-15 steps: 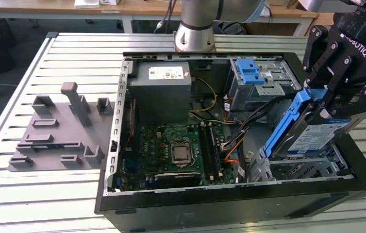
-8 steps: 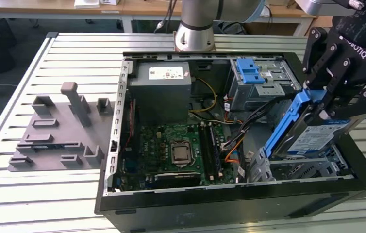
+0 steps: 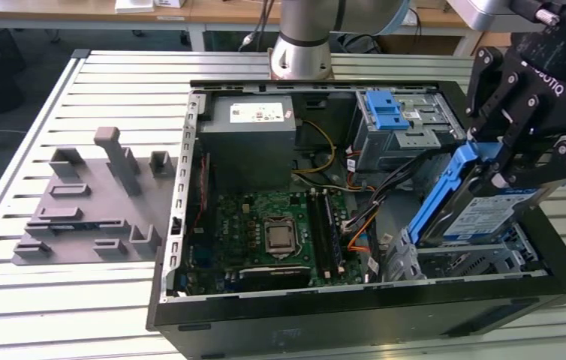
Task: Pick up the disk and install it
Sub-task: 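Insert the disk into the insertion slot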
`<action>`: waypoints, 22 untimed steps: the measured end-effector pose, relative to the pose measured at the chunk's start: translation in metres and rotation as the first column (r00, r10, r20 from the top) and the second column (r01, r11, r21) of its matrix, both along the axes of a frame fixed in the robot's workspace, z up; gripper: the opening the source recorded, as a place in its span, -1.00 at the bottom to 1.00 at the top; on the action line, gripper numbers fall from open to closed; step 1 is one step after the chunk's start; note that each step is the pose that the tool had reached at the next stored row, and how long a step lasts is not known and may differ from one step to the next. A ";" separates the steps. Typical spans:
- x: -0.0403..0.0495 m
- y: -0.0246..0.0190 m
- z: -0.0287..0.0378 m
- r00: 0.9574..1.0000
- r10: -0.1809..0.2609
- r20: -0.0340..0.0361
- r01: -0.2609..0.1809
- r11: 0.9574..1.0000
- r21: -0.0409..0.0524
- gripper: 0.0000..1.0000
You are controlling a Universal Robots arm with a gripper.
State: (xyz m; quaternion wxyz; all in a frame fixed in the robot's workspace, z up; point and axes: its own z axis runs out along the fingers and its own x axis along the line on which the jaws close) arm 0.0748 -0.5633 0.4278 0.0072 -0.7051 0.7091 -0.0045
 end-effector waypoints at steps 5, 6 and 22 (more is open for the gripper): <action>0.0001 0.0000 -0.0026 1.000 0.000 0.000 0.000 1.000 0.000 -0.26; 0.0001 0.0000 -0.0031 1.000 0.000 0.000 0.000 1.000 0.000 -0.26; 0.0006 0.0000 -0.0139 1.000 0.000 0.000 0.000 1.000 0.000 -0.26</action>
